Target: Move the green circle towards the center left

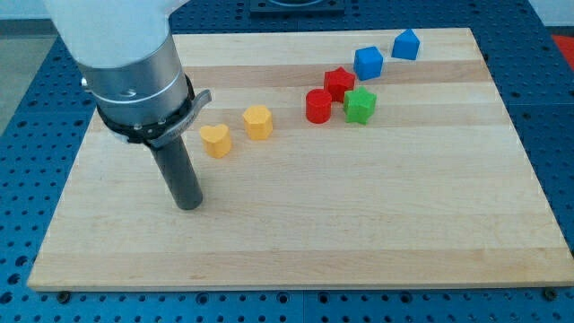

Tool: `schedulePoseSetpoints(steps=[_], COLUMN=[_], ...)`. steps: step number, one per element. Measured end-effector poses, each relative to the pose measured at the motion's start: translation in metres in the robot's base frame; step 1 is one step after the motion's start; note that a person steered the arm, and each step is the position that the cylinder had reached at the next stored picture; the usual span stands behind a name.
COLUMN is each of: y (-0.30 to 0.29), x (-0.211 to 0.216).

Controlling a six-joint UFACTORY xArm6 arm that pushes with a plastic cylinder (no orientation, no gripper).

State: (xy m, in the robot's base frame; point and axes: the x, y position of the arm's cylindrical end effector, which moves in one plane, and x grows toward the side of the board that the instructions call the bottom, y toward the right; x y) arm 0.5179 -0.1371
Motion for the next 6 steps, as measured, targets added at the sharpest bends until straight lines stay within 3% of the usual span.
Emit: schedulePoseSetpoints(steps=[4,6], y=[0.039,0.010], x=[-0.016,-0.027])
